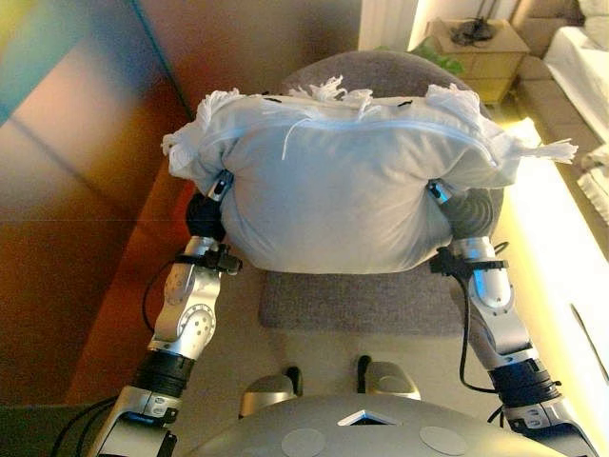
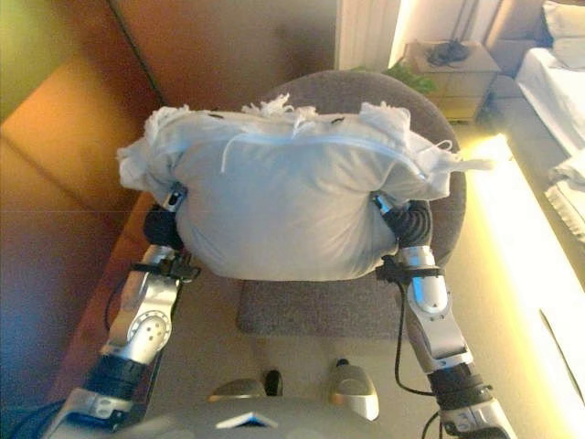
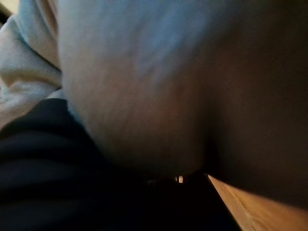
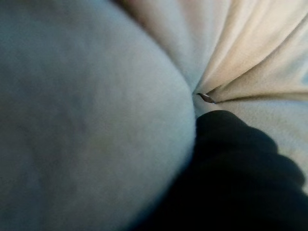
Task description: Pick up the cushion and take it to the sofa
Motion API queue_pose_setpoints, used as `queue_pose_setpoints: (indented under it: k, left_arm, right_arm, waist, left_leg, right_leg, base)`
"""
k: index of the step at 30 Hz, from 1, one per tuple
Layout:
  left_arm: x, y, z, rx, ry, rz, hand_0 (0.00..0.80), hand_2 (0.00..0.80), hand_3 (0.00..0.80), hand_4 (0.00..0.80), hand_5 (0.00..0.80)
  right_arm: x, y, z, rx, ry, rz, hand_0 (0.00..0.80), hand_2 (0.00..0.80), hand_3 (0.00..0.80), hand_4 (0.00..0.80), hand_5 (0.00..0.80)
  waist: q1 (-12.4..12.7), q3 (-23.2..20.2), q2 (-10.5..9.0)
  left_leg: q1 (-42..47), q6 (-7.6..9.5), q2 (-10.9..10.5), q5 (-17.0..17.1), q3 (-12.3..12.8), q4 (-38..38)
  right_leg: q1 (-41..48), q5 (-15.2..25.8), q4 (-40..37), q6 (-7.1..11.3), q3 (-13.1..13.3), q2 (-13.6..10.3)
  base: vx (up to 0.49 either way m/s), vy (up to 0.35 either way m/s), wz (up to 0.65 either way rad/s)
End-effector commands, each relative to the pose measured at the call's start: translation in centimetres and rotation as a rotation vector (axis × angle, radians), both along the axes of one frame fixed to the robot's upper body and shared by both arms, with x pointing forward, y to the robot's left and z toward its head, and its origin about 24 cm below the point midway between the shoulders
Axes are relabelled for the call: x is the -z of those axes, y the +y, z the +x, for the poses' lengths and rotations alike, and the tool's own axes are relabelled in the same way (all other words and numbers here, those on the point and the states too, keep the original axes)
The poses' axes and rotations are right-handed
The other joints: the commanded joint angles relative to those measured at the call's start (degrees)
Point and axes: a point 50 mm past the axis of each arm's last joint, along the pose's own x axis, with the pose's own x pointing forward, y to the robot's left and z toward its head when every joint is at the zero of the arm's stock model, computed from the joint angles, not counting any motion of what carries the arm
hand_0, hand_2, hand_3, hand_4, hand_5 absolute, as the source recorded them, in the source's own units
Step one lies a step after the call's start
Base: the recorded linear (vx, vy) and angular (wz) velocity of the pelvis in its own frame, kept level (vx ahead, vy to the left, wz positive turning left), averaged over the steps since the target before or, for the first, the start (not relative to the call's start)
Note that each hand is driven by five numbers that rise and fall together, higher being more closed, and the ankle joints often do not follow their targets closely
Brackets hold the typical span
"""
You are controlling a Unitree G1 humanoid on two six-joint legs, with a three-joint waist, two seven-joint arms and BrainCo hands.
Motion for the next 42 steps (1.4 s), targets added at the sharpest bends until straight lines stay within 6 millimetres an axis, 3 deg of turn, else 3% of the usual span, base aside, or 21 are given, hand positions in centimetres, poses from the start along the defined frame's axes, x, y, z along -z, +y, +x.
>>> queue_pose_setpoints:
  k: [1,8,13,18,33,38,42]
  left_arm:
    - [-5.0,-5.1,1.0,0.254,-0.271,0.038,0.8,0.8,0.8,0.8,0.8]
    - [-5.2,-5.7,1.7,0.272,-0.27,0.051,0.8,0.8,0.8,0.8,0.8]
    - [-5.0,-4.4,1.6,0.189,-0.256,0.051,0.8,0.8,0.8,0.8,0.8]
    - [-3.8,-5.4,1.8,0.193,-0.188,0.021,0.8,0.8,0.8,0.8,0.8]
    - [-2.0,-8.5,4.7,0.15,-0.022,-0.007,0.8,0.8,0.8,0.8,0.8]
    - [-2.4,-9.6,5.7,0.104,0.005,-0.008,0.8,0.8,0.8,0.8,0.8]
    - [-3.4,-9.7,5.7,0.064,-0.018,-0.037,0.8,0.8,0.8,0.8,0.8]
  right_arm:
    - [-3.4,2.2,0.1,-0.051,-0.197,0.024,0.8,0.8,0.8,0.8,0.8]
    - [-2.9,1.4,-0.1,-0.003,-0.173,0.03,0.8,0.8,0.8,0.8,0.8]
    - [-2.5,1.5,0.4,-0.074,-0.141,0.023,0.8,0.8,0.8,0.8,0.8]
    - [-1.6,1.5,0.9,-0.02,-0.083,0.02,0.8,0.8,0.8,0.8,0.8]
    - [-0.4,-0.5,5.1,0.04,0.083,-0.104,0.8,0.8,0.8,0.8,0.8]
    - [0.0,-0.4,6.4,0.032,0.14,-0.129,0.8,0.8,0.8,0.8,0.8]
    - [-0.7,0.8,7.0,-0.041,0.105,-0.163,0.8,0.8,0.8,0.8,0.8]
  waist:
    - [-2.2,-2.5,-2.51]
    - [-6.4,-1.0,-2.33]
    - [-5.7,-0.6,-2.24]
    - [-5.5,-1.5,-3.17]
    - [-5.1,-3.3,-5.02]
    - [-5.1,-3.8,-5.39]
    - [-4.5,-3.6,-5.63]
  left_leg:
    - [-0.7,0.15,0.7,-5.3,-0.4,2.2]
    - [1.6,1.2,0.7,-7.1,5.6,1.7]
    - [3.1,1.05,1.4,-7.3,10.5,0.8]
    - [3.6,0.8,2.0,-7.5,10.3,1.5]
    - [4.6,-0.97,4.0,-7.0,11.1,2.1]
    - [5.0,-1.18,4.3,-7.0,11.3,2.0]
    - [4.6,-1.29,4.4,-7.1,10.8,2.1]
  right_leg:
    - [7.1,-0.5,-6.7,2.28,1.2,-1.6]
    - [4.9,1.0,-5.7,4.2,4.0,-2.8]
    - [4.2,1.5,-5.3,4.84,-2.4,-4.2]
    - [6.0,1.5,-7.1,3.56,-0.8,-2.6]
    - [9.3,1.7,-9.9,2.46,-1.9,-1.2]
    - [9.6,1.6,-10.0,2.58,-2.3,-1.2]
    - [9.5,1.6,-10.1,2.45,-2.7,-1.2]
  base:
    - [-0.016,0.029,-0.43]
    - [-0.018,0.021,-0.53]
    - [-0.03,-0.06,-0.86]
    - [0.029,-0.128,-0.65]
    - [0.066,-0.09,-0.05]
    - [0.06,-0.06,0.02]
    - [0.013,-0.049,0.0]
